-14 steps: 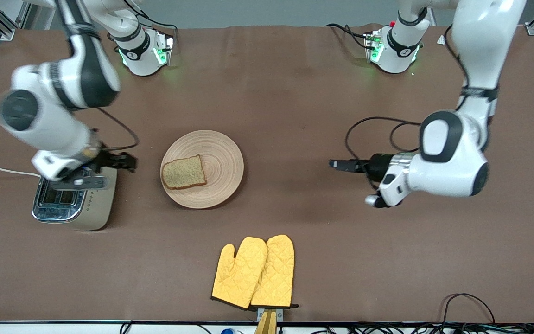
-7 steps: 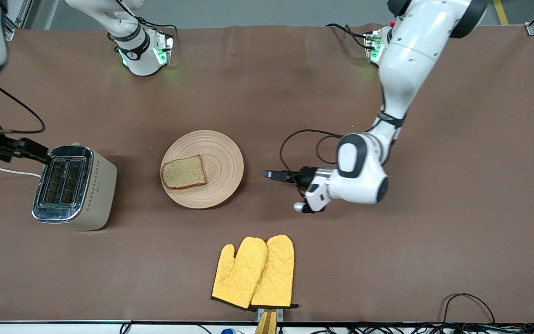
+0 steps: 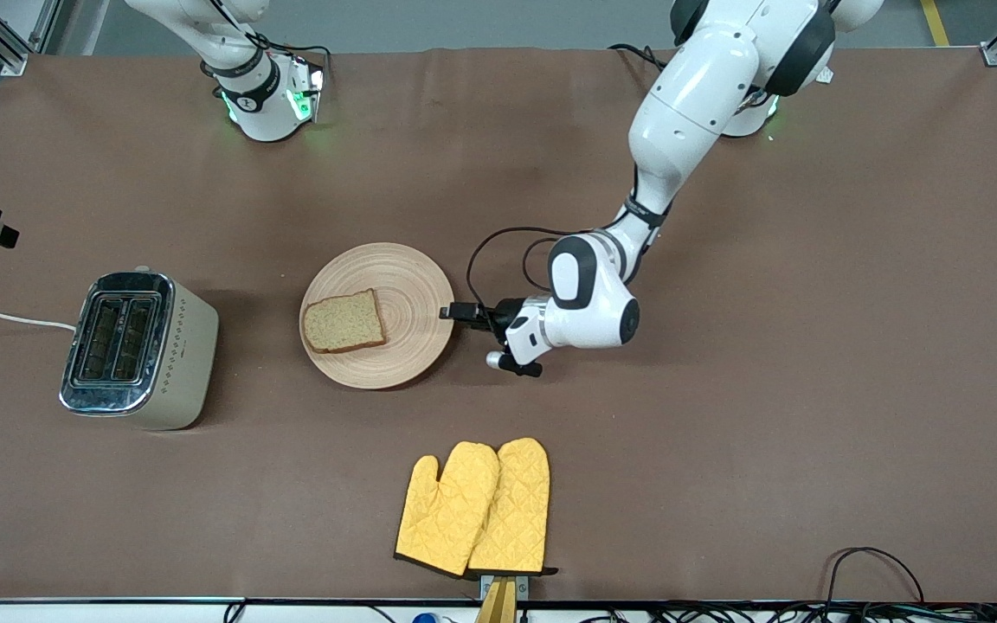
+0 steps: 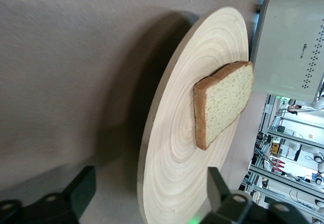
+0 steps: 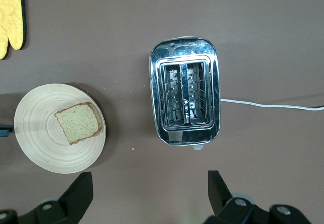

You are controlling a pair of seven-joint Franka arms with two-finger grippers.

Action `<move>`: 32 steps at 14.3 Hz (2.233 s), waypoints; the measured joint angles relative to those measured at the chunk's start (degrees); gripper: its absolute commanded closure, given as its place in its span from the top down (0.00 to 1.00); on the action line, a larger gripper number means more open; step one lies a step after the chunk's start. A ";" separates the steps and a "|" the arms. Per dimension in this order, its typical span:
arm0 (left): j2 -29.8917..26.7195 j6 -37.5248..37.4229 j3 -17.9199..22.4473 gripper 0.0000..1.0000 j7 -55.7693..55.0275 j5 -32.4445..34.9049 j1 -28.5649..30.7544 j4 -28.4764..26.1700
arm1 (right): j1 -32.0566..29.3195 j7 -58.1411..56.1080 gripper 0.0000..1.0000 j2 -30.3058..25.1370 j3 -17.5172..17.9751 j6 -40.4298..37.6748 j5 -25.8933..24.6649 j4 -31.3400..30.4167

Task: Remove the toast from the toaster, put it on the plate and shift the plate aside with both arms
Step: 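Grip the wooden plate rim with the left gripper, then slide the plate with the toast away from the toaster using the left gripper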

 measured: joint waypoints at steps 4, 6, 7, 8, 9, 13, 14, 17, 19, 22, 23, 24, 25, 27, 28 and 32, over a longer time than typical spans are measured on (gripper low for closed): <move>1.78 2.08 0.04 0.00 7.12 -3.23 -2.00 0.06 | 1.14 0.00 1.00 0.15 0.69 0.65 0.00 0.00; 1.77 1.99 0.25 0.00 8.26 -3.24 -1.71 0.33 | 1.44 0.00 1.00 0.17 0.74 0.56 0.00 -0.04; 1.62 1.99 0.36 0.00 8.64 -3.23 -1.56 0.78 | 1.44 0.00 1.00 0.17 0.74 0.55 0.00 -0.05; 1.23 1.21 0.40 0.00 8.87 -3.27 -1.21 1.50 | 1.44 0.00 1.00 0.18 0.74 0.55 0.00 -0.05; 0.50 1.37 0.76 0.00 8.89 -1.94 -0.88 1.94 | 1.45 0.00 1.00 0.19 0.75 0.52 0.00 -0.07; -5.20 -7.68 1.97 0.00 5.15 8.35 8.27 2.00 | 2.07 0.00 1.00 0.20 0.85 0.25 0.00 -0.10; -6.50 -13.27 2.12 0.00 4.75 11.05 12.99 2.01 | 2.23 0.00 1.00 0.20 0.86 0.25 0.00 -0.10; -8.09 -30.01 2.27 0.00 5.17 17.55 28.67 2.08 | 2.37 0.00 1.00 0.20 0.85 0.25 0.00 -0.10; -7.52 -37.59 2.27 0.00 7.23 19.81 37.97 1.94 | 2.39 0.00 1.00 0.20 0.85 0.25 0.00 -0.10; -5.30 -42.04 2.16 0.00 11.86 26.28 48.66 2.31 | 2.43 0.00 1.00 0.21 0.85 0.25 0.00 -0.11; -4.16 -42.14 2.17 0.00 14.74 28.18 51.49 2.56 | 2.43 0.00 1.00 0.21 0.85 0.25 0.00 -0.11; -2.59 -42.16 2.19 0.00 17.85 29.62 54.19 2.89 | 2.43 0.00 1.00 0.21 0.84 0.25 0.00 -0.12; -0.95 -42.16 2.17 0.00 20.26 30.55 56.26 3.23 | 2.43 0.00 1.00 0.21 0.83 0.25 0.00 -0.13; 2.14 -42.15 2.17 0.03 23.77 31.51 59.00 4.28 | 2.43 0.00 1.00 0.22 0.83 0.25 0.00 -0.14; 3.26 -42.28 2.07 0.28 24.81 31.49 59.75 4.86 | 2.43 0.00 1.00 0.23 0.82 0.24 0.00 -0.14; 3.80 -42.71 1.87 1.00 25.13 31.84 59.95 6.68 | 2.43 0.00 1.00 0.24 0.83 0.22 0.00 -0.16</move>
